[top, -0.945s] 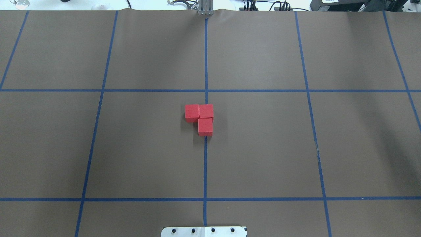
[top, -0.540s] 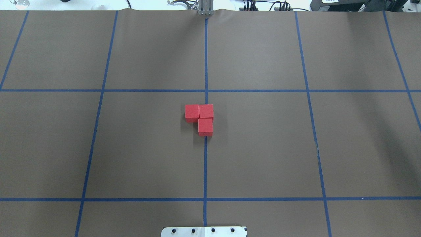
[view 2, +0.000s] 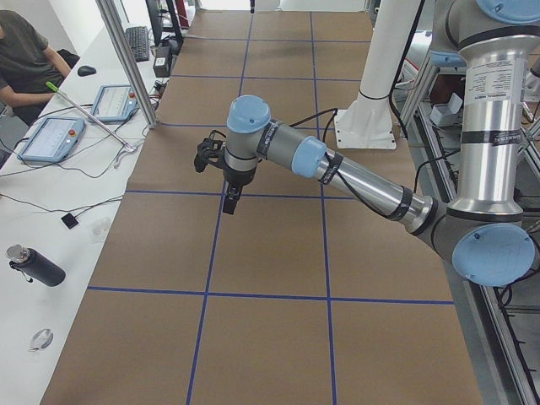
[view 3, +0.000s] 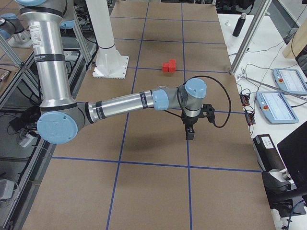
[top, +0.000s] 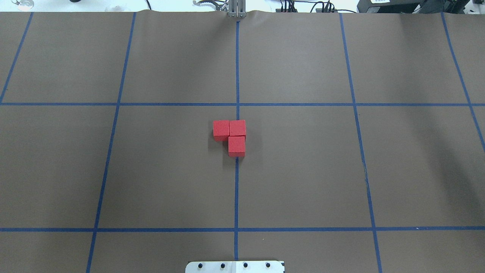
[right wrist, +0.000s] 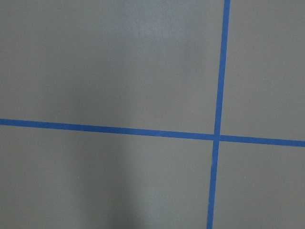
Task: Form red blocks into L shape at center
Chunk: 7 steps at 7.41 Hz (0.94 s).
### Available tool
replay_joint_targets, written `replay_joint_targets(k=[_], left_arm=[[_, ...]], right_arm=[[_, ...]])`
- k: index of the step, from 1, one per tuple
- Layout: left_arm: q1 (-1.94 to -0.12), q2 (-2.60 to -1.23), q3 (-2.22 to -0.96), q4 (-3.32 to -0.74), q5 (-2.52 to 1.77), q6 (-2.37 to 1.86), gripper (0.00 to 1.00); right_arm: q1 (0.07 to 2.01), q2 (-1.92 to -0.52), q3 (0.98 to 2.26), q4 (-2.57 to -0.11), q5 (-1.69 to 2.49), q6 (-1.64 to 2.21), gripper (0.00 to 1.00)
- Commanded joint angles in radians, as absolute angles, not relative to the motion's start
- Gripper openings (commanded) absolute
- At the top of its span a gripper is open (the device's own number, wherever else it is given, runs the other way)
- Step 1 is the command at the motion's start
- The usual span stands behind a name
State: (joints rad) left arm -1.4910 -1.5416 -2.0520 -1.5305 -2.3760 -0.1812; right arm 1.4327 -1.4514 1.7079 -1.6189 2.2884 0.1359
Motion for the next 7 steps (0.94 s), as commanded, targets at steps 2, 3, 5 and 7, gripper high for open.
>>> replay_joint_targets(k=[2, 3, 5, 7], left_arm=[[-1.491, -1.548, -2.059, -1.535, -2.375, -0.183, 1.0], [-1.49, -1.557, -2.053, -1.536, -2.375, -0.183, 1.0], [-1.49, -1.563, -2.057, -1.536, -2.375, -0.183, 1.0], [-1.489, -1.562, -2.057, -1.537, -2.375, -0.183, 1.0]], right_arm=[[1.433, -1.456, 1.69, -1.568, 2.322, 0.135, 1.0], [1.433, -1.447, 1.689, -1.566, 2.324, 0.135, 1.0], [1.433, -1.434, 1.675, -1.566, 2.322, 0.135, 1.0], [1.433, -1.434, 1.675, -1.566, 2.322, 0.135, 1.0]])
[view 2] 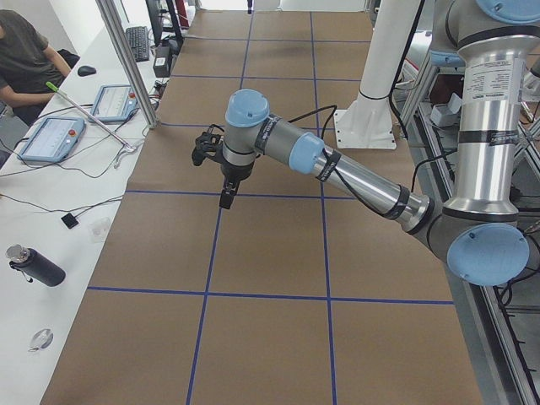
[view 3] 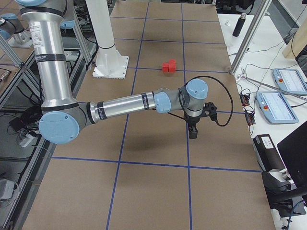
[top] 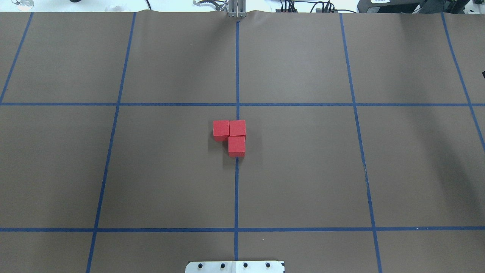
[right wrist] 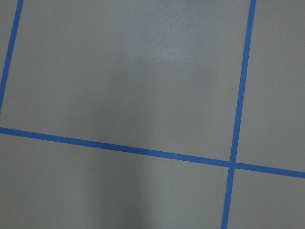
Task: Form red blocks into L shape at center
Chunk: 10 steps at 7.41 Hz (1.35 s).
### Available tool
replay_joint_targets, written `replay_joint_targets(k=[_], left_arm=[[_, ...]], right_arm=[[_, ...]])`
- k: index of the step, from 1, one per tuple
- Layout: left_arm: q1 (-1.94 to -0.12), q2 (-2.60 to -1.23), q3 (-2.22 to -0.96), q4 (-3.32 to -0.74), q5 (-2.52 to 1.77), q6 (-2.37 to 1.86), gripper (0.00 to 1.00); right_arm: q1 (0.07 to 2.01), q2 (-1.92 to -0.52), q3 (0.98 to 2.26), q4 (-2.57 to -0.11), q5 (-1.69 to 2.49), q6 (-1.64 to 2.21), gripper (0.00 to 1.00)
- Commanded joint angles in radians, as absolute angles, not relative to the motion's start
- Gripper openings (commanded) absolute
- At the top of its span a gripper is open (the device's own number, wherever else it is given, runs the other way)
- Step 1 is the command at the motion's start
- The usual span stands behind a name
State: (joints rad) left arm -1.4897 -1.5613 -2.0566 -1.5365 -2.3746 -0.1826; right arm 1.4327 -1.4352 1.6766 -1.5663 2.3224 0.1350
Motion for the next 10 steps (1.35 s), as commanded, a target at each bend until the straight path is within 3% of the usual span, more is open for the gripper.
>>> replay_joint_targets(k=[1, 10], left_arm=[[-1.489, -1.56, -2.057, -1.536, -2.375, -0.183, 1.0], [-1.488, -1.554, -2.045, -1.536, -2.368, -0.181, 1.0]], right_arm=[[1.431, -1.434, 1.674, -1.565, 2.322, 0.135, 1.0], [1.428, -1.434, 1.683, -1.565, 2.322, 0.135, 1.0]])
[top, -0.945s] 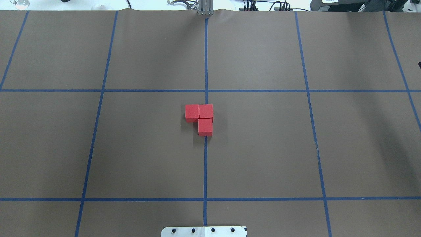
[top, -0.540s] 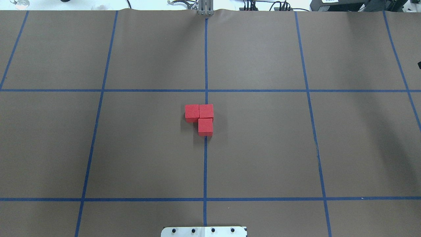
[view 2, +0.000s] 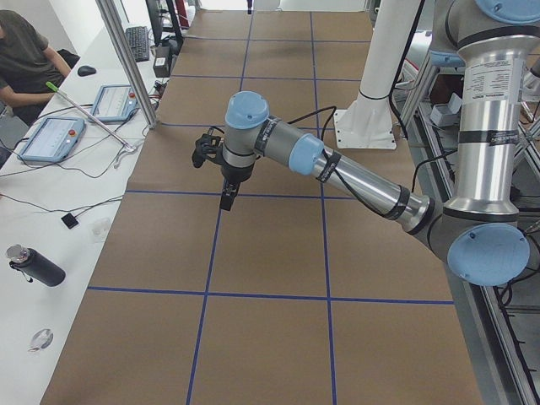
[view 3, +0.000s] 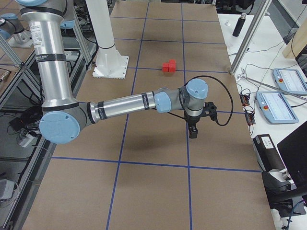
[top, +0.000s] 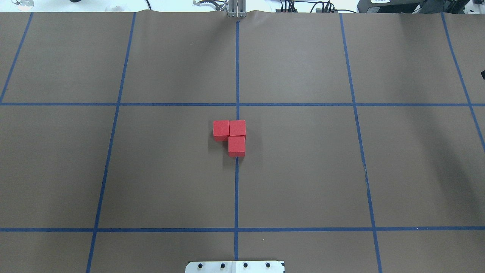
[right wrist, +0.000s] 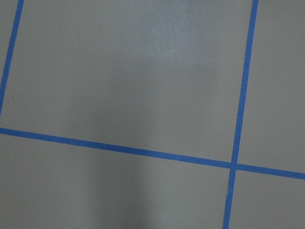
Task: Form red blocks into L shape at center
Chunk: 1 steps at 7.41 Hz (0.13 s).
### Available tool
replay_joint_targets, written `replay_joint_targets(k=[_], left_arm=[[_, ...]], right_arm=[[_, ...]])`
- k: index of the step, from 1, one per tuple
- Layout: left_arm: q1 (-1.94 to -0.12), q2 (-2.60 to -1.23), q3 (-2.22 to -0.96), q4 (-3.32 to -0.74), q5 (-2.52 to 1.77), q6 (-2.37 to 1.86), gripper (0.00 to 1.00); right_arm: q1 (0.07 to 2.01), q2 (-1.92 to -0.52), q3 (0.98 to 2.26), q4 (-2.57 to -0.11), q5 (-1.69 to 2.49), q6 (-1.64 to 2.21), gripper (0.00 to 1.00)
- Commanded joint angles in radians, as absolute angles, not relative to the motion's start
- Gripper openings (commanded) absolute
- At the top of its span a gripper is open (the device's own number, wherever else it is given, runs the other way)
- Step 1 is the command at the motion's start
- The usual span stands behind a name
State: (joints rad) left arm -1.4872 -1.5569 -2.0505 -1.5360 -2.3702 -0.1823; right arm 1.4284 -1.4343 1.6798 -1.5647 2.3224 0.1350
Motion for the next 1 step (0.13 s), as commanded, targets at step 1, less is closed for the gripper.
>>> replay_joint_targets(k=[1], left_arm=[[-1.488, -1.552, -2.037, -1.539, -2.368, -0.179, 1.0]], right_arm=[[1.428, -1.433, 1.681, -1.565, 2.322, 0.135, 1.0]])
